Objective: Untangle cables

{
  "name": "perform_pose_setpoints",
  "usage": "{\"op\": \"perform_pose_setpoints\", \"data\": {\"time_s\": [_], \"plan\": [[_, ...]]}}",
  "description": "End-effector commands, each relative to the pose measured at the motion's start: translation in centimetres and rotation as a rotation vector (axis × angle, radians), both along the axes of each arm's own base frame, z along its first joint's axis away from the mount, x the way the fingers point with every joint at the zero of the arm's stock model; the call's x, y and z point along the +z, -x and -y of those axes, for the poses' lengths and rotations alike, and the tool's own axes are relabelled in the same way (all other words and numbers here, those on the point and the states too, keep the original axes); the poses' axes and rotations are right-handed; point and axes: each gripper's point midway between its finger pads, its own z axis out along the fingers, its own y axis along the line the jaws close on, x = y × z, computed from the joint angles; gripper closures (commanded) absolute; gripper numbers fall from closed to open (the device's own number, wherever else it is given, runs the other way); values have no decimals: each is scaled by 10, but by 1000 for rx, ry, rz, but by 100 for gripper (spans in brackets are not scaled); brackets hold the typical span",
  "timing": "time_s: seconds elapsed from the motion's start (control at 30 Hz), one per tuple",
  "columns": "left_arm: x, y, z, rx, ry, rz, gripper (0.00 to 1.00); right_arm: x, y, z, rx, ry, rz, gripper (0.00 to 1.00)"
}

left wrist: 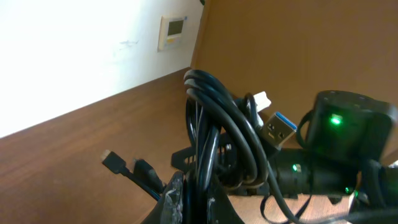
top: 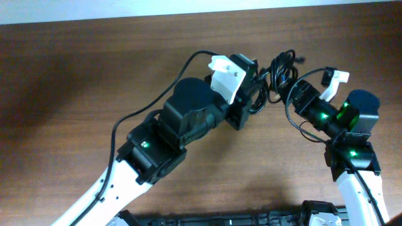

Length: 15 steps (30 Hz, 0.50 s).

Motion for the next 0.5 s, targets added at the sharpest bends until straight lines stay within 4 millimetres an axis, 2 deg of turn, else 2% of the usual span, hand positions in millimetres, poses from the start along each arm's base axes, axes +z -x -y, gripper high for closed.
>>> {"op": "perform_pose_setpoints", "data": {"time_s": [0.0, 0.13, 0.3, 0.47], "plan": [[53, 15, -30, 2, 79, 118, 100, -8, -3, 23, -75, 37, -16, 2], [53, 4, -49, 56, 69, 113, 100, -11, -1, 28, -75, 37, -24, 2], [45, -10, -64, 111, 45, 92, 100, -9, 1, 24, -48, 35, -17, 2], [44, -17, -71, 150, 38, 91, 100, -3, 10, 6, 71, 15, 16, 2]]}}
